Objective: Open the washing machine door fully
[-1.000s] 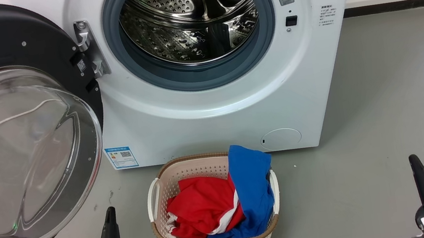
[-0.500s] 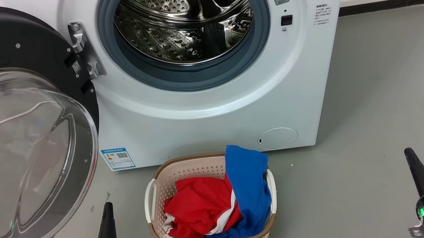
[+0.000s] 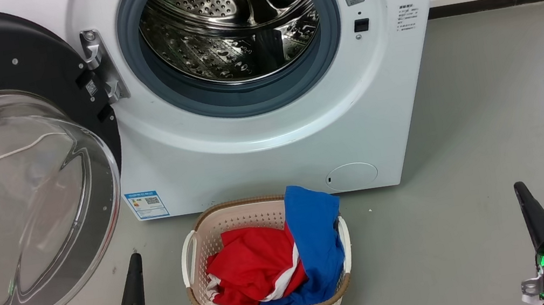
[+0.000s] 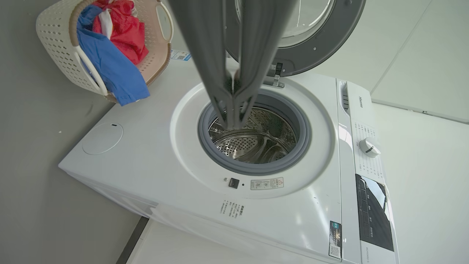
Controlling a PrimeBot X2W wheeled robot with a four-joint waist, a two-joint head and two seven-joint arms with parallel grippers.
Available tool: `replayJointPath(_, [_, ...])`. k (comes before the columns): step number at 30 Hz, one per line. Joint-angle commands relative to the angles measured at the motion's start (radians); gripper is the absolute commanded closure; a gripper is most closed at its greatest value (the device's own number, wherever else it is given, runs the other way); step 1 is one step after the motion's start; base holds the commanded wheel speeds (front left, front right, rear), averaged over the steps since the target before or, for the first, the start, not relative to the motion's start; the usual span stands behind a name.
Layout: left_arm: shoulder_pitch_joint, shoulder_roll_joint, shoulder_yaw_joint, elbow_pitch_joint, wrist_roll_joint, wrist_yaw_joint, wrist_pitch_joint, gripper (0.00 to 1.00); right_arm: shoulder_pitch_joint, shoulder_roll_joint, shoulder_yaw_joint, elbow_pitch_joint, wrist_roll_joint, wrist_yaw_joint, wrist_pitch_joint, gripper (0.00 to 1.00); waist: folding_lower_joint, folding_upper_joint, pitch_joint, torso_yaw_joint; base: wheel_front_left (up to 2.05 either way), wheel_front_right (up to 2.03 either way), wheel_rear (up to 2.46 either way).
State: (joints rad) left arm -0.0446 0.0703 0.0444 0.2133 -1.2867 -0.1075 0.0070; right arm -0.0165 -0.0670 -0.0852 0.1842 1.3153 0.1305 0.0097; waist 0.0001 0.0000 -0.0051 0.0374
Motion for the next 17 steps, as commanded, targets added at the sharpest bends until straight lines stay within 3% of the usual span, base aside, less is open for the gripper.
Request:
replayJointPath(1, [-0.023,0.003,0.007,-0.002,-0.031,-0.007,0.008,1.00,-0.026,-0.006,-0.001,0.002,0.029,0.000,0.009,1.00,-0.0001,0.0000,0.000,-0.002,0.00,0.00,0.00])
replayJointPath(17, [-0.043,0.001,0.023,0.013,-0.163,-0.016,0.044,1.00,-0.055,-0.004,-0.003,0.028,0.150,0.000,0.042,1.00,-0.0001,0.0000,0.003,-0.015,0.00,0.00,0.00])
